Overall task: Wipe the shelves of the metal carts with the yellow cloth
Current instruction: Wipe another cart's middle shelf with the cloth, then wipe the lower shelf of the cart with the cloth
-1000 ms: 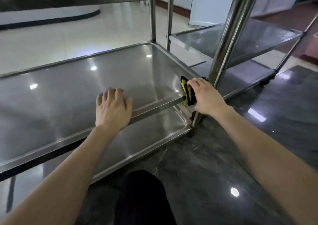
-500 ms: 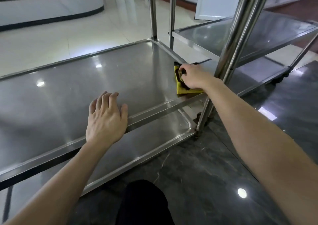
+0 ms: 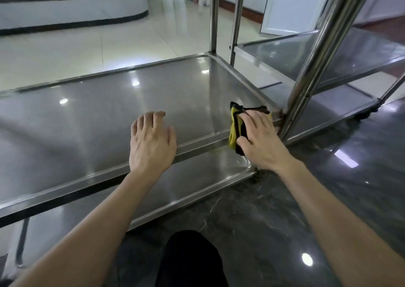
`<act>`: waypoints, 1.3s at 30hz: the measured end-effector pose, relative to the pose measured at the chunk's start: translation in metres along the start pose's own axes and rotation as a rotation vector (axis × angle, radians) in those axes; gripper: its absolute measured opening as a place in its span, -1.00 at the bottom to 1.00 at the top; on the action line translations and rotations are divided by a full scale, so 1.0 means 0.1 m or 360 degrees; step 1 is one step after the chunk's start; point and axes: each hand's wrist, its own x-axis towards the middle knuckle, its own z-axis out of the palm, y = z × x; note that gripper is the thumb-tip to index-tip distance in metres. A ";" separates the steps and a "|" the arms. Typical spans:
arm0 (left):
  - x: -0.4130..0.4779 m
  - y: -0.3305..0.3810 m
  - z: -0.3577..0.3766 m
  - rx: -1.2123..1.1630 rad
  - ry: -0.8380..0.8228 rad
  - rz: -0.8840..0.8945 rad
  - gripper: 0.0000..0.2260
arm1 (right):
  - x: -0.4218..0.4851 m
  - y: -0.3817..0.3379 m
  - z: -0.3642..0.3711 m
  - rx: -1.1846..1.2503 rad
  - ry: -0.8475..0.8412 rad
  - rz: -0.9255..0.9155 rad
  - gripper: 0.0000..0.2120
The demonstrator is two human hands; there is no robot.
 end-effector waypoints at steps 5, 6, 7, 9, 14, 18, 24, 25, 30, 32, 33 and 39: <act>-0.32 -0.08 -0.30 -0.0202 0.0155 0.0347 -0.72 | -0.14 -0.33 0.21 -0.0090 0.0191 -0.0269 -0.41; -0.46 -0.13 -0.39 -0.0208 0.0177 0.0429 -0.76 | -0.14 -0.34 0.20 -0.0052 0.0218 -0.0295 -0.45; -0.61 -0.18 -0.48 -0.0230 0.0208 0.0529 -0.81 | -0.17 -0.35 0.17 -0.0023 0.0262 -0.0311 -0.50; -0.95 -0.32 -0.63 -0.0316 0.0225 0.0733 -0.87 | -0.31 -0.44 0.07 -0.0011 0.0409 -0.0290 -0.54; -1.62 -0.97 -0.61 -0.0659 -0.0632 0.0433 -0.72 | -0.89 -1.37 0.24 0.0357 0.0334 -0.0247 -0.49; -2.05 -1.52 -0.47 -0.0903 -0.0873 -0.0113 -0.36 | -0.95 -2.24 0.90 0.0942 -0.0167 -0.0036 -0.55; -2.12 -2.33 -0.69 -0.1129 -0.0789 -0.0748 -0.71 | -0.83 -3.04 2.01 0.1230 -0.0758 0.0159 -0.33; -2.08 -2.44 -0.73 -0.1079 -0.0827 -0.0713 -0.76 | -0.80 -3.11 2.10 0.1176 -0.0843 0.0119 -0.38; -2.18 -3.06 -0.80 -0.1026 -0.0905 -0.0773 -0.78 | -0.73 -3.49 2.29 0.0540 -0.1093 -0.0238 -0.38; -2.28 -3.22 -0.82 -0.1100 -0.0755 -0.0975 -0.82 | -0.61 -3.69 2.40 0.0481 -0.1011 -0.0339 -0.63; -2.32 -3.30 -0.81 -0.1084 -0.0673 -0.1082 -0.81 | -0.51 -3.80 2.46 0.0476 -0.0956 -0.0376 -0.66; -2.63 -3.66 -0.65 -0.0429 -0.0868 -0.1074 -0.48 | -0.04 -4.14 3.33 0.0012 -0.0750 -0.0738 -0.24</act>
